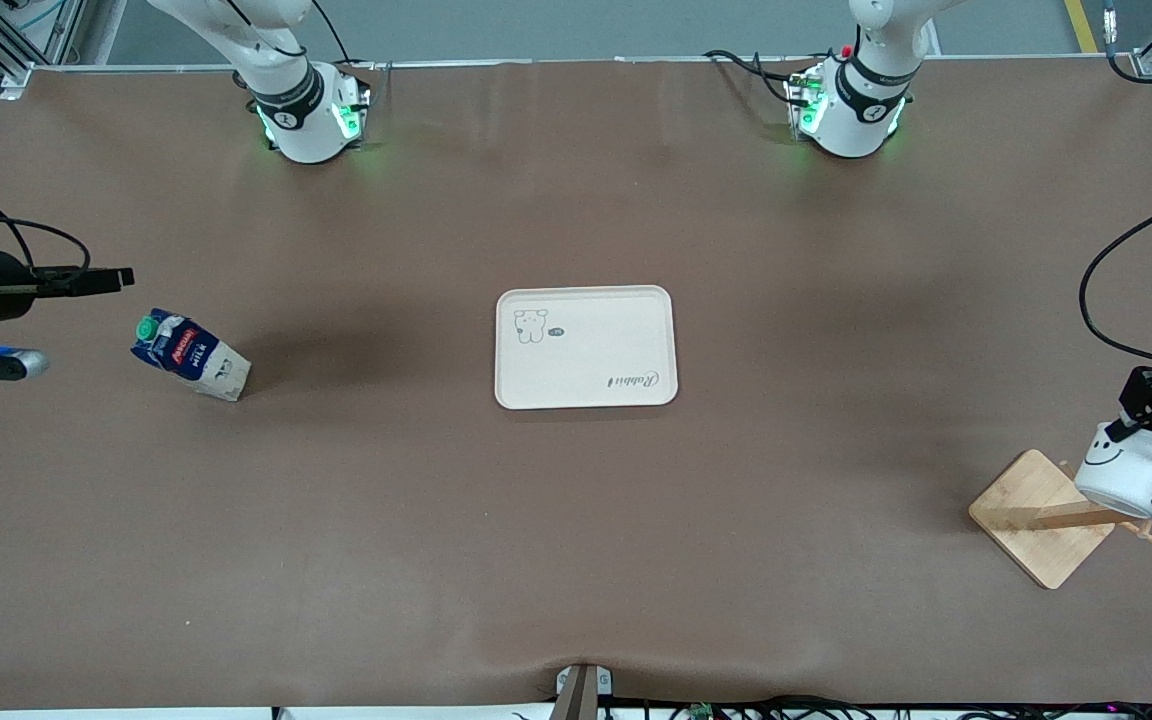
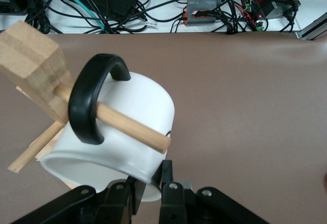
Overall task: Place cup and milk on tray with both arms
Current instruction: 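Grasp the mug rim with the left gripper while the right gripper grasps the carton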
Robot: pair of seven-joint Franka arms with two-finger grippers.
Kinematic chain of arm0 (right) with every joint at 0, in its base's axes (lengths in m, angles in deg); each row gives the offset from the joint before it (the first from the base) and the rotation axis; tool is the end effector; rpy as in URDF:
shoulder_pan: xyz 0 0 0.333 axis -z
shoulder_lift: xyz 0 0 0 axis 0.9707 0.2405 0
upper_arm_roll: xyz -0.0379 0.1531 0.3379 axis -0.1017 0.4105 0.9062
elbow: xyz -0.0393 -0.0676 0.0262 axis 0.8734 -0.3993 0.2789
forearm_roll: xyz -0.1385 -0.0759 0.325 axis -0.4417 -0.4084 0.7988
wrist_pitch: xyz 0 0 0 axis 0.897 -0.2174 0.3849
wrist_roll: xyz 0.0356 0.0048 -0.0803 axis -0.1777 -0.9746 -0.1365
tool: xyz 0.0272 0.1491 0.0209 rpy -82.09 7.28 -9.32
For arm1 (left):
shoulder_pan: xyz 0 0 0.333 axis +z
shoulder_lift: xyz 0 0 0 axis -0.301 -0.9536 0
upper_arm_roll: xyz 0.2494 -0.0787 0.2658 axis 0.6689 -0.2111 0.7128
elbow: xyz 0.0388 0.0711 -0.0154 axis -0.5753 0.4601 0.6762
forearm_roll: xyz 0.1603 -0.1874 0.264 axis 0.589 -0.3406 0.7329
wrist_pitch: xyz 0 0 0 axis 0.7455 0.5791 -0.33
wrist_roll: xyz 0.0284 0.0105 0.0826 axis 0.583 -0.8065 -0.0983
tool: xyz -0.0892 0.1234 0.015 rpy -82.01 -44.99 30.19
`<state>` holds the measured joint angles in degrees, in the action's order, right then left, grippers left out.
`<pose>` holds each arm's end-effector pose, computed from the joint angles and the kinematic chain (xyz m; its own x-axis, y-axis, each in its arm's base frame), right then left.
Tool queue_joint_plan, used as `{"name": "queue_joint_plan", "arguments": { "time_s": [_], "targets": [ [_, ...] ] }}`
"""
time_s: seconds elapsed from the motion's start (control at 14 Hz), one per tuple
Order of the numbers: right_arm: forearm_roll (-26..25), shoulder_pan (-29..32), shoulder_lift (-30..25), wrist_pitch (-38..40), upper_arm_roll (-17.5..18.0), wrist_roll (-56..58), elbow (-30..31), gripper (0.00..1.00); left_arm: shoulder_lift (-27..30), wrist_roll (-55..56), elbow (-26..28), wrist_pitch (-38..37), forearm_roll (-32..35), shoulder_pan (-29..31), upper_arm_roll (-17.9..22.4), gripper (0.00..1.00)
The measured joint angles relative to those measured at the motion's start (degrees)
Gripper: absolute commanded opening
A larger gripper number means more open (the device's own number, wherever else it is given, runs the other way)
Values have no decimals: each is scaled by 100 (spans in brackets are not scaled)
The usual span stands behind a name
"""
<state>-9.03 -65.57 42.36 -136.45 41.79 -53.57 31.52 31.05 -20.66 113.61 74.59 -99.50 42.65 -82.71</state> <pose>0.5322 -0.0847 0.4967 0.8364 -0.0156 -0.5478 -0.0946 -0.9887 -0.1163 0.6191 0.1653 0.4633 0.8898 -0.0898 0.4474 -0.2219 -0.9419 0.2523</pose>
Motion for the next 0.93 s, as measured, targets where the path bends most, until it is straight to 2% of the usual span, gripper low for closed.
{"name": "queue_joint_plan", "arguments": {
  "time_s": [0.36, 0.93],
  "targets": [
    [-300, -67, -9, -30, 40, 1, -327, 100, 3, 11, -131, -322, 0, 18, 3, 0],
    [-271, 106, 405, 37, -5, 2, -270, 100, 140, 377, -229, -1188, 0, 51, 30, 0]
  ]
}}
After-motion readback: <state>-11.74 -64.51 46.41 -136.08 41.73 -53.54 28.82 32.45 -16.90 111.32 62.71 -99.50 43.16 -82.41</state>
